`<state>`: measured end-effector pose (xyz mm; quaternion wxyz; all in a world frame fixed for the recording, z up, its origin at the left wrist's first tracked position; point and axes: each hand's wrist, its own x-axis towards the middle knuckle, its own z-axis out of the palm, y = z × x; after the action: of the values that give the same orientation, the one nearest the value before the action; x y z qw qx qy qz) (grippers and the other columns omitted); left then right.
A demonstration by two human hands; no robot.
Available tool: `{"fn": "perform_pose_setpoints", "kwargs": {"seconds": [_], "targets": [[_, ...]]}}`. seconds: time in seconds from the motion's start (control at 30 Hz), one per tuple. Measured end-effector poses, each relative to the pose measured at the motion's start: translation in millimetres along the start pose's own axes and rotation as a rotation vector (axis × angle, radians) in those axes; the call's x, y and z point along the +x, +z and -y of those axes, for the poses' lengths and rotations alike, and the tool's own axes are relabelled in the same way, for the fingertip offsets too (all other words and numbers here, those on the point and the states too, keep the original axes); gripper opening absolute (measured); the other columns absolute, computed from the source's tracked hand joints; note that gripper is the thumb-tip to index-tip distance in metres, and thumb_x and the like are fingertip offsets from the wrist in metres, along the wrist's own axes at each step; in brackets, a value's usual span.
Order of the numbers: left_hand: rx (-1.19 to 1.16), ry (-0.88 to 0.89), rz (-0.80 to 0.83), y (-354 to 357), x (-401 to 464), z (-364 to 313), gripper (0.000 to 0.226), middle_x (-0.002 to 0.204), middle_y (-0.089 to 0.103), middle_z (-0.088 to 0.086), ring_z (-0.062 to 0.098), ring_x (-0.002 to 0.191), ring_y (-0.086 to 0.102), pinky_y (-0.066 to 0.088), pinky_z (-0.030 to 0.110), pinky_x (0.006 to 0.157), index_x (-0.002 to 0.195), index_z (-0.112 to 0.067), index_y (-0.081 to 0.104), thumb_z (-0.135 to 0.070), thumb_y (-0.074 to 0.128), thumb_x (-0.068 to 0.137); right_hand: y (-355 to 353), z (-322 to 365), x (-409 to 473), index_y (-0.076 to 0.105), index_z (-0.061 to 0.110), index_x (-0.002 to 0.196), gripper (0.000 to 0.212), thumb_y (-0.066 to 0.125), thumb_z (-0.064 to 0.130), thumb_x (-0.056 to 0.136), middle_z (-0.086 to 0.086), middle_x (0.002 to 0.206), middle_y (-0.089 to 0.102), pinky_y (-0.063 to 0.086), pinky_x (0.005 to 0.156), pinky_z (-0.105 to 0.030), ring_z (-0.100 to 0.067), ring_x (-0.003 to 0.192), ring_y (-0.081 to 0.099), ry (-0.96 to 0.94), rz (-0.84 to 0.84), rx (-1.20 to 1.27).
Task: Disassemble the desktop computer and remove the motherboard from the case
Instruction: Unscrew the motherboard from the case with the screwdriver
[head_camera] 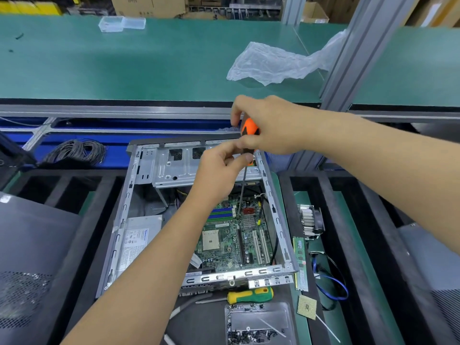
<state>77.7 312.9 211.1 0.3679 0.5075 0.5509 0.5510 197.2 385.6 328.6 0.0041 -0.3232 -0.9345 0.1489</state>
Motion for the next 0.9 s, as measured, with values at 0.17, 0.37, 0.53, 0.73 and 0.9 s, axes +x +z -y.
{"fn": "perform_pose_setpoints", "kwargs": {"seconds": [0.17, 0.37, 0.53, 0.73, 0.9], "targets": [[0.139, 0.023, -0.096, 4.1, 3.0, 0.1, 0.023, 0.073, 0.052, -0.009, 0.013, 0.059, 0.04, 0.038, 0.02, 0.056, 0.083, -0.04, 0.059, -0.028, 0.079, 0.08, 1.8, 2.4, -2.8, 0.045, 0.024, 0.088, 0.058, 0.037, 0.08, 0.076, 0.001, 0.085, 0.046, 0.042, 0.071, -0.038, -0.027, 0.086, 0.05, 0.151, -0.055, -0.163], [0.136, 0.023, -0.01, 5.2, 1.3, 4.9, 0.019, 0.089, 0.054, 0.004, 0.011, 0.057, 0.035, 0.035, 0.022, 0.059, 0.105, -0.029, 0.068, -0.027, 0.072, 0.087, 3.3, 10.9, -1.0, 0.052, 0.017, 0.099, 0.024, 0.054, 0.04, 0.091, -0.005, 0.082, 0.044, 0.04, 0.059, -0.034, -0.03, 0.078, 0.05, 0.137, -0.062, -0.304], [0.09, 0.001, -0.026, 2.0, 1.0, 9.2, 0.016, 0.085, 0.068, -0.014, 0.013, 0.061, 0.043, 0.048, 0.04, 0.063, 0.099, -0.031, 0.065, -0.02, 0.071, 0.088, -5.7, 11.7, -5.0, 0.043, 0.028, 0.104, 0.028, 0.062, 0.036, 0.085, -0.002, 0.103, 0.054, 0.05, 0.072, -0.038, -0.024, 0.089, 0.055, 0.125, 0.068, -0.148], [0.187, -0.001, -0.105, 9.3, 1.5, 3.5, 0.028, 0.072, 0.052, -0.017, 0.008, 0.056, 0.041, 0.036, 0.021, 0.052, 0.091, -0.028, 0.054, -0.036, 0.078, 0.079, 2.7, 12.5, -5.0, 0.043, 0.018, 0.103, 0.051, 0.051, 0.066, 0.088, 0.0, 0.078, 0.037, 0.034, 0.054, -0.033, -0.019, 0.062, 0.043, 0.241, -0.047, -0.285], [0.138, 0.024, -0.027, 8.1, -5.6, 4.8, 0.021, 0.082, 0.063, 0.019, 0.033, 0.054, 0.036, 0.034, 0.034, 0.053, 0.111, -0.035, 0.063, -0.032, 0.064, 0.091, -3.0, 10.5, -5.7, 0.045, 0.024, 0.106, 0.023, 0.059, 0.032, 0.089, -0.004, 0.096, 0.052, 0.052, 0.072, -0.042, -0.027, 0.083, 0.057, 0.128, 0.064, -0.174]]}}
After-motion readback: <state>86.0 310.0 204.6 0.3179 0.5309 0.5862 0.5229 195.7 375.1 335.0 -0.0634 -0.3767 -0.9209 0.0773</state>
